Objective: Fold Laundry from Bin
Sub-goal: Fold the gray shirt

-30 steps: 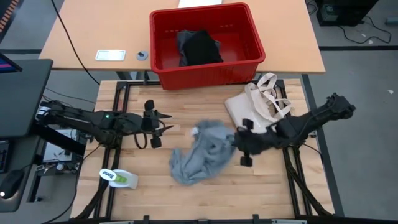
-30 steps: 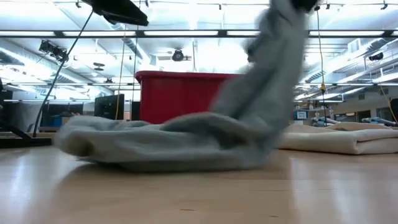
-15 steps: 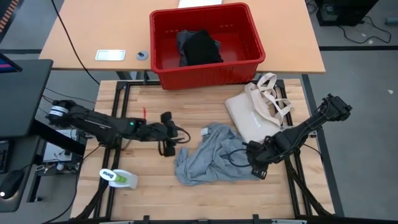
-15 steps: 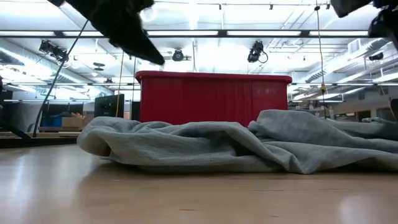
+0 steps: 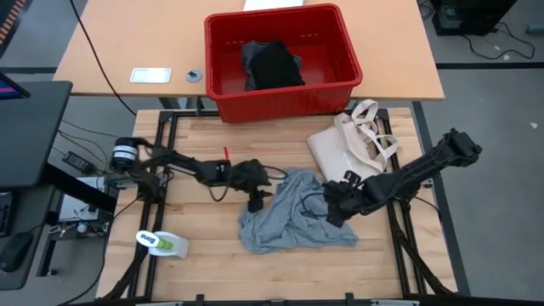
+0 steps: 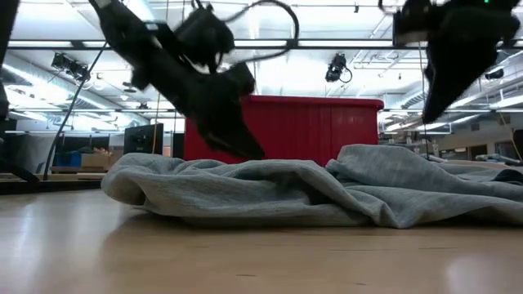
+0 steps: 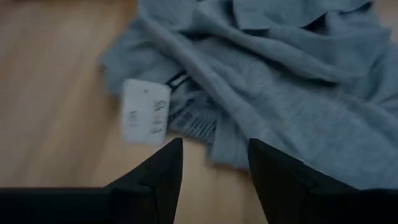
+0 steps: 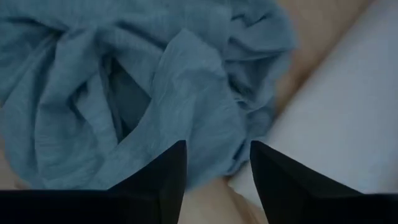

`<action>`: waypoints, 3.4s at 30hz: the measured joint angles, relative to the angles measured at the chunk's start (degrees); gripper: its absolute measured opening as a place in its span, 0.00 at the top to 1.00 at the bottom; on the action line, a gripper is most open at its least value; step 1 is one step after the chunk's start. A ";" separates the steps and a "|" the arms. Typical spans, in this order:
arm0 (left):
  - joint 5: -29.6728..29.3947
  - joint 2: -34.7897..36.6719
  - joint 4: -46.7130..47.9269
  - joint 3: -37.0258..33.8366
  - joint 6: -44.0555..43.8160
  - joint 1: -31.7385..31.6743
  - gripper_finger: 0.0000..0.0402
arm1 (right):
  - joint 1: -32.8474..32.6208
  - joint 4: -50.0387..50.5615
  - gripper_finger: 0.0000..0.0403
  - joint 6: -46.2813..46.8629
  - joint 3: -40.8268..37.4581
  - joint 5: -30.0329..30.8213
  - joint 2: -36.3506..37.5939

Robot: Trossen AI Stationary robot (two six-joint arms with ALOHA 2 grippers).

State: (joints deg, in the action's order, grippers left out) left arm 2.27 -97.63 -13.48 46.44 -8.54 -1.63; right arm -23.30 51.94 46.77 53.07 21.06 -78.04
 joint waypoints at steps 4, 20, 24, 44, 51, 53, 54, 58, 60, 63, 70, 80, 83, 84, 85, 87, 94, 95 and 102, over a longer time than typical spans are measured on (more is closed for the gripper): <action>8.27 -5.29 -6.53 0.34 -2.02 -1.18 0.54 | 2.11 -7.38 0.57 -2.21 -5.78 -1.64 0.30; 9.00 -0.63 2.92 5.81 12.81 3.12 0.98 | 3.13 -9.74 0.58 -3.70 -7.40 0.33 2.47; 8.03 11.72 8.51 5.79 16.15 3.12 0.99 | 2.85 -10.34 0.58 -3.70 -7.40 0.76 4.70; -24.88 44.24 2.84 5.81 49.62 3.54 0.99 | 3.72 -24.15 0.58 -17.39 -7.34 10.72 5.72; -5.87 44.24 9.83 5.85 49.75 4.44 0.99 | 5.92 -25.18 0.58 -21.12 -7.34 18.28 5.72; 2.76 43.73 18.10 5.79 44.88 4.36 0.99 | 6.17 -26.34 0.58 -22.29 -7.34 16.87 5.71; 4.54 42.76 21.34 5.79 42.05 4.18 0.99 | 6.28 -27.04 0.58 -22.53 -7.34 15.62 5.71; 4.41 37.44 31.74 5.42 28.81 4.02 0.99 | 6.60 -29.86 0.58 -23.47 -7.36 10.51 5.72; 4.41 33.74 31.91 5.53 24.34 4.13 0.98 | 6.64 -30.94 0.58 -24.33 -7.36 8.24 5.71; 3.03 28.28 30.60 5.55 20.31 5.12 0.92 | 6.66 -33.54 0.58 -26.02 -7.36 5.24 5.66; 3.05 17.66 22.33 5.62 21.96 8.55 0.54 | 6.66 -35.25 0.58 -27.48 -7.36 0.73 5.66; -2.94 20.58 30.26 5.90 21.15 11.45 0.24 | 6.08 -44.25 0.58 -29.06 -6.19 -4.05 -5.39; -4.15 20.81 35.78 5.81 16.91 11.04 0.25 | 6.17 -44.41 0.58 -30.18 -2.22 -4.15 -9.20; -4.14 20.81 37.45 5.83 15.62 11.04 0.25 | 6.04 -44.57 0.58 -30.97 -0.50 -4.11 -10.60; -4.12 20.81 39.38 5.84 14.53 11.07 0.26 | 5.89 -45.02 0.58 -31.85 0.97 -4.13 -11.95; -4.07 20.81 42.01 5.82 12.49 11.28 0.27 | 5.81 -44.36 0.58 -33.57 4.00 -4.22 -15.04; -4.02 20.58 41.43 3.92 4.08 11.52 0.30 | 6.80 -28.06 0.58 -34.95 13.73 -0.73 -22.44; -3.98 20.34 40.60 3.55 3.54 11.50 0.30 | 6.83 -26.44 0.58 -34.64 14.26 -0.28 -22.22; -3.20 19.03 37.95 0.93 -1.41 11.41 0.31 | 5.96 -24.52 0.58 -34.36 14.44 1.60 -18.87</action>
State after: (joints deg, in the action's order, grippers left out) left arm -0.93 -78.60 24.47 47.37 -9.95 9.78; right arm -17.34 27.42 12.41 67.51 22.66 -96.91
